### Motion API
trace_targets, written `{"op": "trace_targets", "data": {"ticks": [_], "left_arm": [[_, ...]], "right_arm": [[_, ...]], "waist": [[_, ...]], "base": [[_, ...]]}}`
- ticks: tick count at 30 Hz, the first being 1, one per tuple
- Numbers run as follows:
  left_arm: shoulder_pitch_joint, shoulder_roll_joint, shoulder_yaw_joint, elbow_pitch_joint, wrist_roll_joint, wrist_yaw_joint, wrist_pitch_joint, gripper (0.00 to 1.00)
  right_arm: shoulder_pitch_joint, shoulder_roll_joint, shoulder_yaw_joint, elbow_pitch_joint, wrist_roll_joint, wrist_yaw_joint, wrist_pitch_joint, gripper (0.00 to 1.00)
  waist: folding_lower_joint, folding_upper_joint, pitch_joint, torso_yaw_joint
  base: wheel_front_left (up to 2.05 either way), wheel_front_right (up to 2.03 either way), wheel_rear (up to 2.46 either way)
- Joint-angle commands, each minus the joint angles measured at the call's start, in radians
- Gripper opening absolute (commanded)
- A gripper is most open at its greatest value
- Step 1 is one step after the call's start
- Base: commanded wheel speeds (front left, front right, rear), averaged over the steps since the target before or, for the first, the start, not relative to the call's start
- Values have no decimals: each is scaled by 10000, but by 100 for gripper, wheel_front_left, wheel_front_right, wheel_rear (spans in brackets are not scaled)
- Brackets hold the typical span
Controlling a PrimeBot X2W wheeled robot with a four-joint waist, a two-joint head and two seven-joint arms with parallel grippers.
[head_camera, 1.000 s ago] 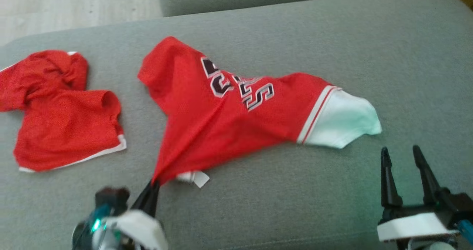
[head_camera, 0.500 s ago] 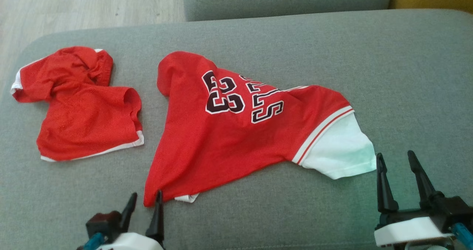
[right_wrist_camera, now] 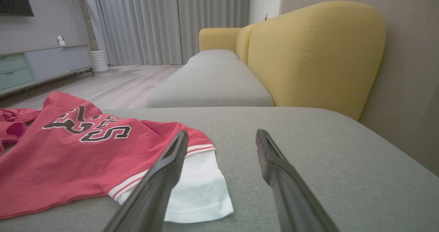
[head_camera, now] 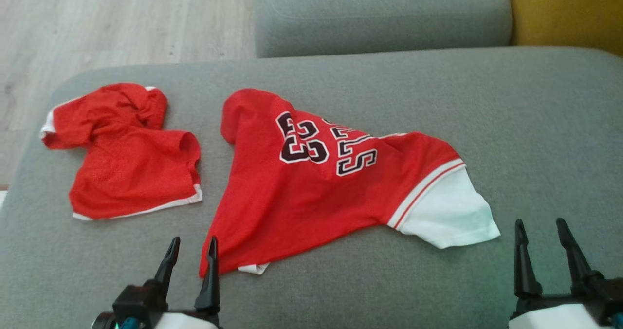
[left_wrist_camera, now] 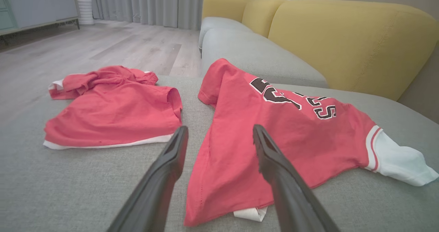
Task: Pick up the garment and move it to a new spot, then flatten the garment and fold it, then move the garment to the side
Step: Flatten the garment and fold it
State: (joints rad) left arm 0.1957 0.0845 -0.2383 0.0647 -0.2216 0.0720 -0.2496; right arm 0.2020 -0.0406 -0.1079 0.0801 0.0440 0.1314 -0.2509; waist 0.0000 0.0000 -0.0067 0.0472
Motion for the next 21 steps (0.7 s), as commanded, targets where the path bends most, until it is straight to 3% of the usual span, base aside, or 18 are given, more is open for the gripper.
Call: {"op": "trace_targets", "data": {"ticks": [1,3,8,21], "left_arm": [[-320,-56,430,-316,134,-66,-120,100],[-274,-148,605,-96,406,-413,-120,100],[-125,-236,1052,75,658,-815,-121,100],[70,-336,1412,35,844,-1202,-121,100]], "right_arm": [[-264,-97,195,-362,-13,-7,-109,100],[-258,-97,218,-280,12,-7,-109,100],[-276,-97,432,119,107,-7,-109,100],[-298,-97,567,631,304,-7,-109,100]], "waist": [[0,0,-79,74],[0,0,-231,118],[0,0,-446,78],[0,0,-562,125]], "base": [[0,0,0],[0,0,0],[0,0,0],[0,0,0]]}}
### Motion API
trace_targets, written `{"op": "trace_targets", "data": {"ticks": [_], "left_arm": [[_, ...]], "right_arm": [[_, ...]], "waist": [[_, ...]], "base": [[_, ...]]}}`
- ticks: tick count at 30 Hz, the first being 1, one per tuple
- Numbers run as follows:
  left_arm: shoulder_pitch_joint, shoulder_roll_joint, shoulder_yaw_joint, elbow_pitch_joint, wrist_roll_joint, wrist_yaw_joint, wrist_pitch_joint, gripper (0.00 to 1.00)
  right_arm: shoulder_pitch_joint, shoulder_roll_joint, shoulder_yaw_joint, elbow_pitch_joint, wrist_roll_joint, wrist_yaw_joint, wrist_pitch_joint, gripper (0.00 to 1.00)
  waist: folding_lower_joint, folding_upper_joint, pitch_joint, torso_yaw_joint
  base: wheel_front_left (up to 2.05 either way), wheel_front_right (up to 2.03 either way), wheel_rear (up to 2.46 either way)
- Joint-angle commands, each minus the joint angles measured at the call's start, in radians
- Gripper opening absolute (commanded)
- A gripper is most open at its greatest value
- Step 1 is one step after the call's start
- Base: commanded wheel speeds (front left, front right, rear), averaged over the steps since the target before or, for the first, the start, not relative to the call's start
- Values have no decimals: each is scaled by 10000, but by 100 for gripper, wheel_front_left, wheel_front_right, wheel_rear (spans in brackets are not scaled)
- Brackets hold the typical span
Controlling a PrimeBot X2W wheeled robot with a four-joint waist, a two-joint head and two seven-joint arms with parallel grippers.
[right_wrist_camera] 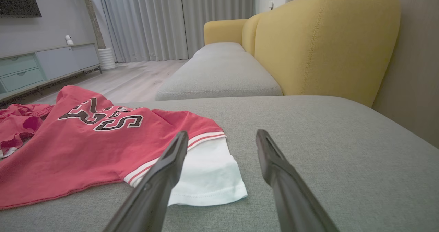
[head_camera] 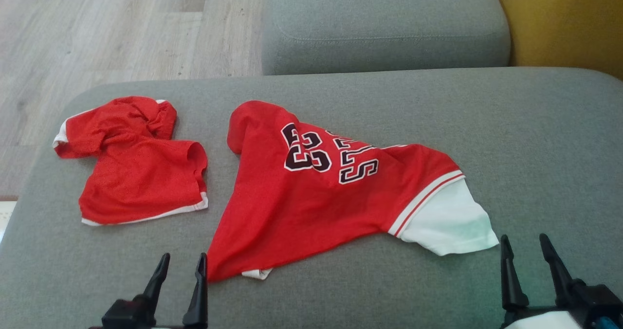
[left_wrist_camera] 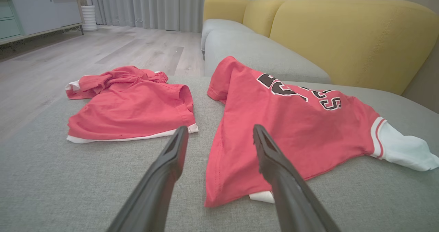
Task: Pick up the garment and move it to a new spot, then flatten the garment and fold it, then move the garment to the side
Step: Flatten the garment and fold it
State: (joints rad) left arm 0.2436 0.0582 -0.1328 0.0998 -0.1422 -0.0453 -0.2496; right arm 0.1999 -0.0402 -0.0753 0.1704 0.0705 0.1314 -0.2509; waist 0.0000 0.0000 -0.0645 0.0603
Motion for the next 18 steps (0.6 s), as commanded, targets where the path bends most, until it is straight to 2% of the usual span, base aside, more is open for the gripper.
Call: {"op": "trace_targets", "data": {"ticks": [1,7,13,14,18], "left_arm": [[-416,-75,323,-315,7,-22,-121,100],[-637,-77,35,168,-247,172,-122,100],[-1205,-78,-199,1114,-290,419,343,100],[-1412,-53,-308,1247,-266,431,998,100],[-1642,79,-321,1387,-449,394,2338,100]], "right_arm": [[-290,-100,249,-270,39,-7,-109,100],[-604,-100,301,-222,144,-7,-109,100],[-1351,-100,763,621,-139,-7,327,100],[-1751,-134,915,722,-376,-7,1076,100],[-2335,-390,985,714,-415,-7,2964,100]], "waist": [[0,0,26,-14],[0,0,124,-70],[0,0,220,-121],[0,0,283,-145],[0,0,468,-177]], "base": [[0,0,0],[0,0,0],[0,0,0],[0,0,0],[0,0,0]]}}
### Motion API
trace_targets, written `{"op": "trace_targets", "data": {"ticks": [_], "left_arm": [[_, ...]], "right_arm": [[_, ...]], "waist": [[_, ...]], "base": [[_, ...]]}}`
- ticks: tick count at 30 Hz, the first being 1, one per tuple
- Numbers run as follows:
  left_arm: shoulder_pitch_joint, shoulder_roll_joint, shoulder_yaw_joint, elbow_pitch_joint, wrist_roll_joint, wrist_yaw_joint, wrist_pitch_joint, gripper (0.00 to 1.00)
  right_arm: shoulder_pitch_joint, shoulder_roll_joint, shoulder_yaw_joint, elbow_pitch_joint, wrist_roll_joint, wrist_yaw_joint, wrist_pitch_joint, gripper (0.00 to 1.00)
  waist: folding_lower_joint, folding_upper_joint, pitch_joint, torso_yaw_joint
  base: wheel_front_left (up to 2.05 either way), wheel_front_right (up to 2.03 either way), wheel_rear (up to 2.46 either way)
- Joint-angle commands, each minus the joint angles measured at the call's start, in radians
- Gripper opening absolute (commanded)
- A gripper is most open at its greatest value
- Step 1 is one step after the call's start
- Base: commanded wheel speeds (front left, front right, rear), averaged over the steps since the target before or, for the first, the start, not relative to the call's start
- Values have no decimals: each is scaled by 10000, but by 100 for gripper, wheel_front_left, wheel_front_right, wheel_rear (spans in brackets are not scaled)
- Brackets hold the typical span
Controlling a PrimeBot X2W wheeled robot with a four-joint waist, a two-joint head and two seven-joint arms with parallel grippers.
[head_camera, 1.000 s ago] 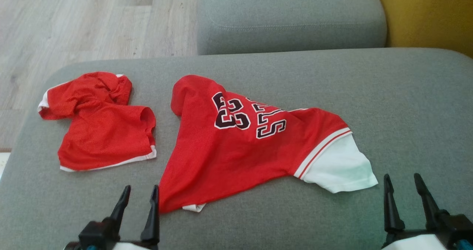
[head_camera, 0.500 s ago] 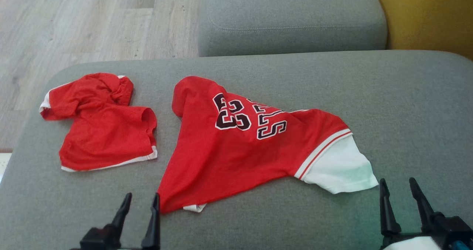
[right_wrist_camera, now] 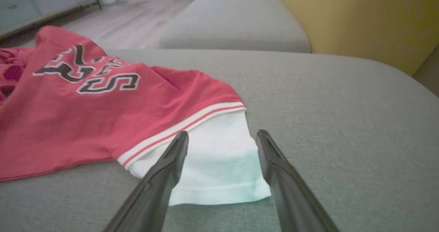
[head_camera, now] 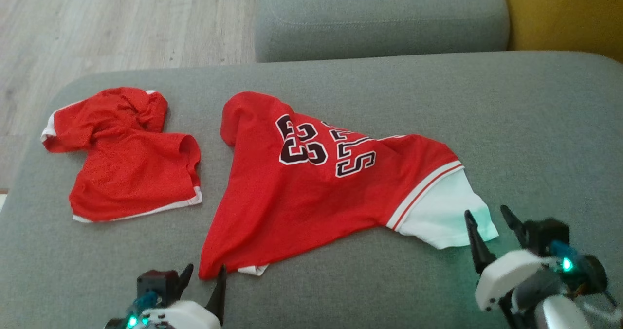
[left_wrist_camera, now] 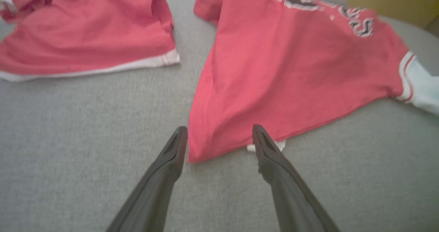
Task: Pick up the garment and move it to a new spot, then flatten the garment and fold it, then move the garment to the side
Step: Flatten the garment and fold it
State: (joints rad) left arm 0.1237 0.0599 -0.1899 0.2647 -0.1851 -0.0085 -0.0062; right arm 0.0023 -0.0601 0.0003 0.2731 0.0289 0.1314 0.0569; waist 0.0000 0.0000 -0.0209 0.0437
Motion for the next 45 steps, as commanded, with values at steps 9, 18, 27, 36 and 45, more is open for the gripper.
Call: {"op": "trace_targets", "data": {"ticks": [9,18,27,36,45], "left_arm": [[-1058,352,354,-125,-189,47,894,100],[-1429,396,254,41,-367,-70,1166,100],[-1632,421,70,124,-432,-134,1371,100],[-1774,437,-122,295,-517,-236,1492,46],[-1564,447,-227,436,-836,-443,1670,0]], "right_arm": [[-1110,-791,-17,-286,-180,-7,2498,100],[-1489,-958,73,50,-24,-7,3471,100],[-2067,-1225,480,734,136,-7,3809,100],[-2482,-1389,1058,1640,706,-7,4133,100],[-2311,-1223,1021,1384,2666,-7,3839,0]], "waist": [[0,0,775,-20],[0,0,1307,27],[0,0,1686,132],[0,0,1838,260],[0,0,1348,215]], "base": [[0,0,0],[0,0,0],[0,0,0],[0,0,0],[0,0,0]]}}
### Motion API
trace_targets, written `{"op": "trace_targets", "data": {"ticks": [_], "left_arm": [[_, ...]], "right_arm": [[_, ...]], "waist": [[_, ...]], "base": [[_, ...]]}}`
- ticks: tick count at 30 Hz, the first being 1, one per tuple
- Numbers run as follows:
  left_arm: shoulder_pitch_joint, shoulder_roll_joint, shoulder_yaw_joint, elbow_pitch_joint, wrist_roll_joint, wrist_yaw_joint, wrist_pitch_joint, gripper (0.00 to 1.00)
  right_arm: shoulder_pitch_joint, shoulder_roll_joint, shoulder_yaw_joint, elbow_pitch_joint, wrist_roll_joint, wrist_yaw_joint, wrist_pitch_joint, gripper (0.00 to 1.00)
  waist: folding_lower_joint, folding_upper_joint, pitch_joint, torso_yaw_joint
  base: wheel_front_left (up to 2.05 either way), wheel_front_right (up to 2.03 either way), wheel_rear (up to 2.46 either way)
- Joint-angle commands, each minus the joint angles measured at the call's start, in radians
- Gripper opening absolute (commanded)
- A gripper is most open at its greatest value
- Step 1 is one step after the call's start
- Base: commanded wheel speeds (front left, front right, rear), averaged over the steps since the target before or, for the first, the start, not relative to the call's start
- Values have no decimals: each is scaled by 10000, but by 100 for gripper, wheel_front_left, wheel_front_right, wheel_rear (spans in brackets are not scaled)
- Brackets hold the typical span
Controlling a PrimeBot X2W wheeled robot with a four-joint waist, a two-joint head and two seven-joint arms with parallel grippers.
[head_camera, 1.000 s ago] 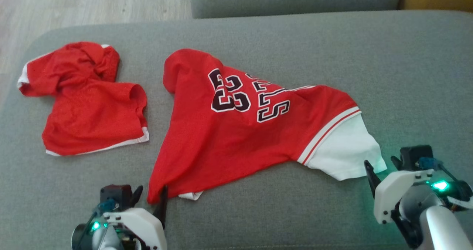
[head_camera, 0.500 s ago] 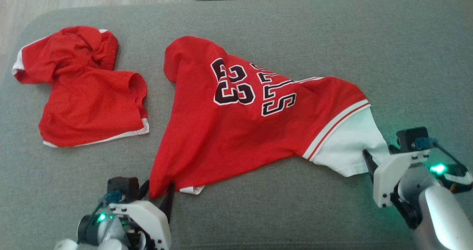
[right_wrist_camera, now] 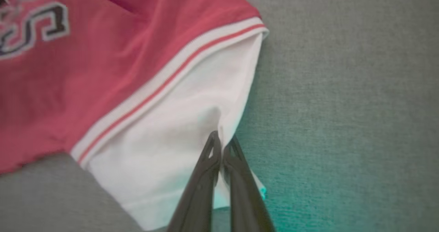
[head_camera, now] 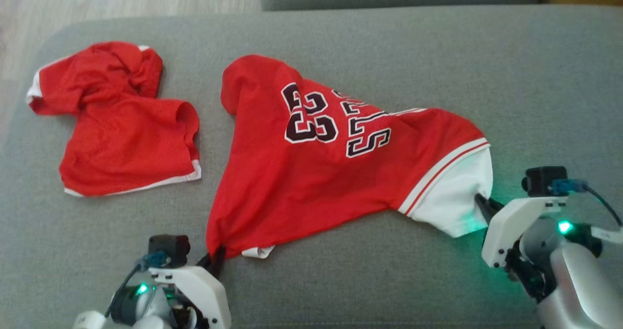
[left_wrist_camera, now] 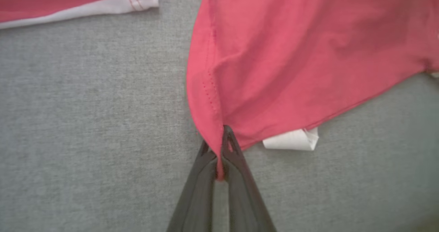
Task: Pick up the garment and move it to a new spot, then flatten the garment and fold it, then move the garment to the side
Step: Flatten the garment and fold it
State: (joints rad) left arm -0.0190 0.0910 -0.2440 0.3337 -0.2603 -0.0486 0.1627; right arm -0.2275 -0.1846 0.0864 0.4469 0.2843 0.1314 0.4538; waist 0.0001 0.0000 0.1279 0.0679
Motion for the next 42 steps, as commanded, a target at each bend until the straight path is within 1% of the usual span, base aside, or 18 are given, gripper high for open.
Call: {"op": "trace_targets", "data": {"ticks": [1,3,5,7,10,13,17,20,23,26,28,31,33,36,38,39,42], "left_arm": [[-90,125,351,-346,-197,-65,7,0],[42,100,432,-696,-481,-126,154,0],[186,79,552,-1365,-855,-197,376,0],[311,129,671,-2351,-1235,-277,711,0],[414,324,880,-4177,-1779,-331,1454,0],[302,623,1180,-6130,-2244,-310,2227,0],[-274,1091,1499,-8322,-2869,-317,3344,0],[-1152,1381,1639,-9419,-3443,-342,4147,0],[-2322,1621,1703,-9940,-4008,-349,4906,0],[-3622,1730,1738,-10026,-4468,-261,5518,0],[-4496,1756,1724,-9811,-4643,-192,5816,0],[-5702,1823,1650,-9108,-4684,-141,6151,0],[-6450,1839,1575,-8408,-4635,-151,6254,0],[-7531,1893,1434,-7216,-4402,-198,6310,0],[-8344,1956,1327,-6272,-4057,-254,6187,0],[-8344,1956,1327,-6272,-4057,-254,6187,0],[-9636,1897,1194,-4658,-3410,-296,5589,0]], "right_arm": [[43,93,62,-547,467,-7,-184,0],[161,230,-101,-1145,1243,-7,-217,0],[248,378,-466,-2017,2108,-7,-273,0],[333,427,-916,-3029,2923,-7,-115,0],[427,447,-1726,-4729,3705,-7,339,0],[433,643,-2535,-6454,4181,-7,1005,0],[76,937,-3559,-8239,4392,-7,1934,0],[-515,1036,-4080,-9176,4365,-7,2679,0],[-1375,1076,-4468,-9769,4345,-7,3386,0],[-2366,1029,-4776,-10044,4197,-7,4081,0],[-3030,985,-4935,-10020,4036,-7,4479,0],[-4065,964,-5035,-9613,3702,-7,4900,0],[-4781,901,-4960,-9093,3311,-7,4989,0],[-5948,874,-4716,-8109,2637,-7,4882,0],[-6827,907,-4519,-7283,2093,-7,4605,0],[-6827,907,-4519,-7283,2093,-7,4605,0],[-8269,996,-4163,-5814,1142,-7,3780,0]], "waist": [[-1,0,-254,-47],[-1,0,-480,-112],[-1,0,-694,-185],[-1,0,-909,-234],[-1,0,-1141,-299],[-1,0,-1316,-360],[-1,0,-1436,-434],[-1,0,-1450,-485],[-1,0,-1429,-546],[-1,0,-1256,-627],[-1,0,-1001,-667],[-1,0,-358,-722],[-1,0,149,-723],[-1,0,1072,-682],[-1,0,1691,-622],[-1,0,1691,-622],[-1,0,2496,-522]], "base": [[0,0,0],[0,0,0],[0,0,0],[0,0,0],[0,0,0],[0,0,0],[0,0,0],[0,0,0],[0,0,0],[0,0,0],[0,0,0],[0,0,0],[0,0,0],[0,0,0],[0,0,0],[0,0,0],[0,0,0]]}}
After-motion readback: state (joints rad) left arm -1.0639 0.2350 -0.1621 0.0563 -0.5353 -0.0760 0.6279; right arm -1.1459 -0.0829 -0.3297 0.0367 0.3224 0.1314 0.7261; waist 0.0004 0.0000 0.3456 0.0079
